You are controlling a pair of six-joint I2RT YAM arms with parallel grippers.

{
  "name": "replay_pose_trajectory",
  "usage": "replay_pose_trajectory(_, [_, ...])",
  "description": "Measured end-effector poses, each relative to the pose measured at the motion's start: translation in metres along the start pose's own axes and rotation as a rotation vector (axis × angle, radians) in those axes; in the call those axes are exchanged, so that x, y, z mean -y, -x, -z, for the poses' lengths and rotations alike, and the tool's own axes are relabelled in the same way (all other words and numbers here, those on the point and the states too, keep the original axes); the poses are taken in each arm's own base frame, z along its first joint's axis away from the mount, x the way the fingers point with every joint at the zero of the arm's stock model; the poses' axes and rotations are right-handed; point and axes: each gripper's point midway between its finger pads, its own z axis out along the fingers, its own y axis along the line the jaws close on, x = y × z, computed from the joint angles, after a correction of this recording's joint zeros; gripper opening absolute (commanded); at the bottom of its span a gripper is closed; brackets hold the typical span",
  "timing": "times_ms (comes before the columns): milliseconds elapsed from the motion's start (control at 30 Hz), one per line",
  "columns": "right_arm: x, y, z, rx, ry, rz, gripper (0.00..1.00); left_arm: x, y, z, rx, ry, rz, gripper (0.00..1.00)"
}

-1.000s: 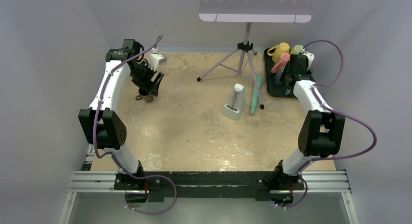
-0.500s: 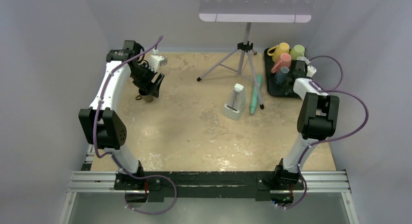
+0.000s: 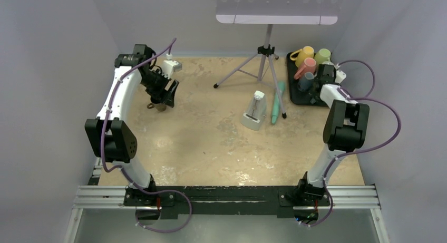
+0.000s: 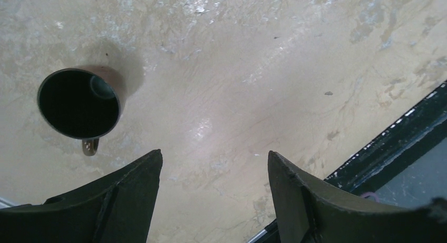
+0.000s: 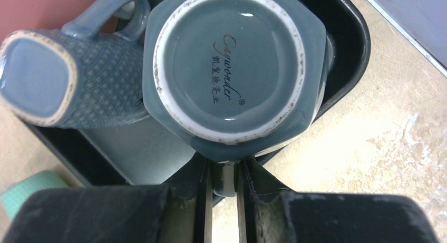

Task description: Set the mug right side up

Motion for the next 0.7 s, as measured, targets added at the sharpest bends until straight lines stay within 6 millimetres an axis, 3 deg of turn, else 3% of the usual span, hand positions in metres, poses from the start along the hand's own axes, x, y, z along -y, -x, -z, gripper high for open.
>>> replay_pose_trajectory(133, [0.004,0.005,0.021,0.017,0.046,0.024,0.00,0.014,0.004,0.005,0.024,-0.065,0.011,0.80])
replay_pose_trajectory(300, [0.003,0.025,0.077,0.066,0.157,0.060,0.00,0.028,0.030,0.022,0.117,-0.109,0.069,0.91])
replay_pose_trajectory(400, [0.001,0.042,0.119,0.137,0.252,0.059,0.00,0.041,0.048,0.033,0.187,-0.160,0.122,0.97])
replay_pose_trajectory(567, [-0.006,0.052,0.194,0.222,0.458,0.078,0.00,0.071,0.073,0.047,0.284,-0.268,0.193,0.98])
replay_pose_trajectory(700, [-0.040,0.040,0.268,0.256,0.719,0.138,0.00,0.110,0.100,0.066,0.389,-0.396,0.204,0.97])
